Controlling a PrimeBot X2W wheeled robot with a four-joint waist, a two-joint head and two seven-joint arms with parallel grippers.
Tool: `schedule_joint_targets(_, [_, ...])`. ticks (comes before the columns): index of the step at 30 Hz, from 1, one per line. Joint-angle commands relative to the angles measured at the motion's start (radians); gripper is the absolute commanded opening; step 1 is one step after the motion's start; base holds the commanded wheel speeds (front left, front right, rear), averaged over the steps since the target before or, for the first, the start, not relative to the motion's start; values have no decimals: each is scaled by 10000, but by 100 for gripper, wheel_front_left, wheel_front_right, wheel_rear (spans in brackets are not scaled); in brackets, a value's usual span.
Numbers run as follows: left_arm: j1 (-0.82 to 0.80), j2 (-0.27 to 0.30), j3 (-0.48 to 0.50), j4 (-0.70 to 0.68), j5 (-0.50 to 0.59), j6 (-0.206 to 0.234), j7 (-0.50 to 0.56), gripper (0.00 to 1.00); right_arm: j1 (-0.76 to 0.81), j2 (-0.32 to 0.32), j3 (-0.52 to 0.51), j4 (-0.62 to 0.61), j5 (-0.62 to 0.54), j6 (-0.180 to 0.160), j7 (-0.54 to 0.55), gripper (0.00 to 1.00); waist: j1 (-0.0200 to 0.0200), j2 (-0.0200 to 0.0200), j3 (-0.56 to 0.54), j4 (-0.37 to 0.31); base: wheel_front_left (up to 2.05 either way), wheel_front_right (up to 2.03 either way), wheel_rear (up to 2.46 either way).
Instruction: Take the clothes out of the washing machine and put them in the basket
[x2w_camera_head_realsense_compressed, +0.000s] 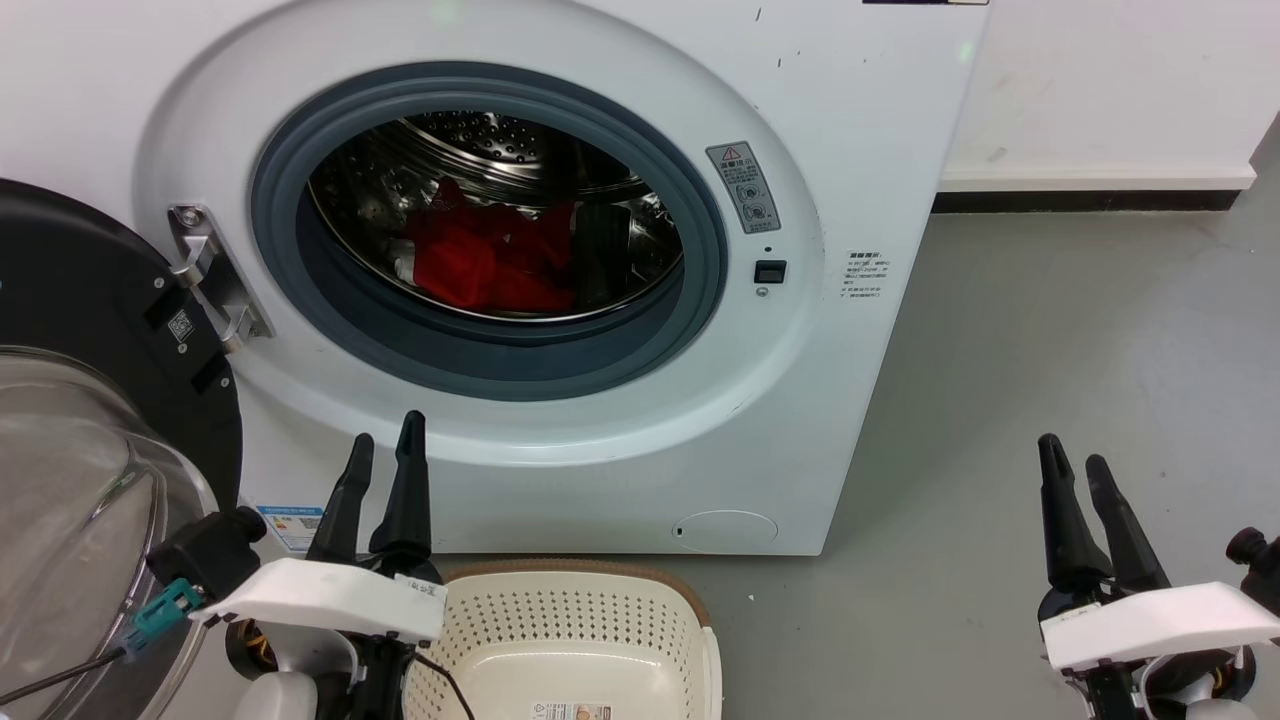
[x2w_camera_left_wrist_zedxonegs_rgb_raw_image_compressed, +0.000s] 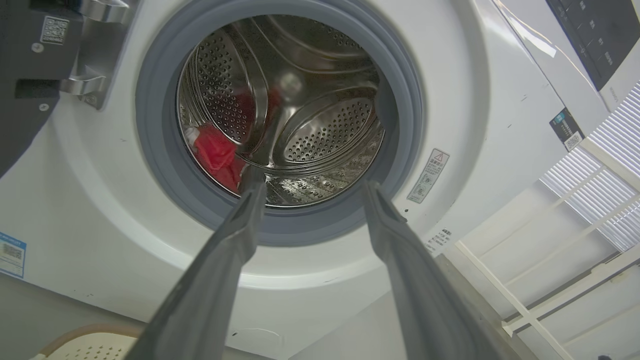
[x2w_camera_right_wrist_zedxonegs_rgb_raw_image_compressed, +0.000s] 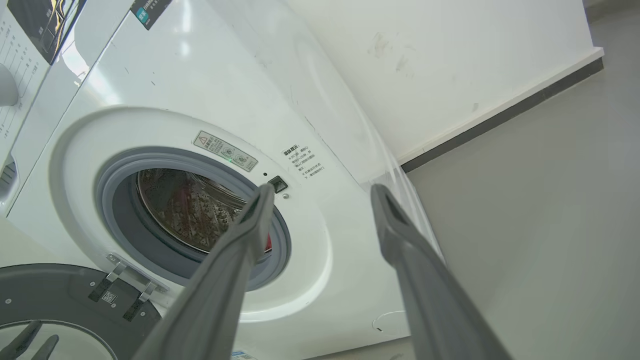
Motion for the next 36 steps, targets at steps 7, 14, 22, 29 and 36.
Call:
schedule_joint_targets(7, [-279,171,-221,-44,1162,99,-259,100,105,-6,5,-426,-1224,1,-59,100,0,0,-9,9,0,0,0])
schedule_joint_targets(14, [-327,301,-401,58,2055,216,-463,100,200,-4,48,-665,-2178,1,-56,100,0,0,6,14,0,0,0])
schedule_joint_targets(22, [-374,484,-568,175,2963,391,-661,100,341,-3,-4,-884,-3128,1,-17,100,0,0,22,30,0,0,0])
schedule_joint_targets(29, [-428,607,-725,303,3708,571,-835,100,424,-1,-21,-1042,-3908,0,-2,100,0,0,12,39,0,0,0])
schedule_joint_targets(36, [-506,692,-874,389,4339,711,-1006,100,521,0,-42,-1165,-4682,0,-13,100,0,0,17,67,0,0,0])
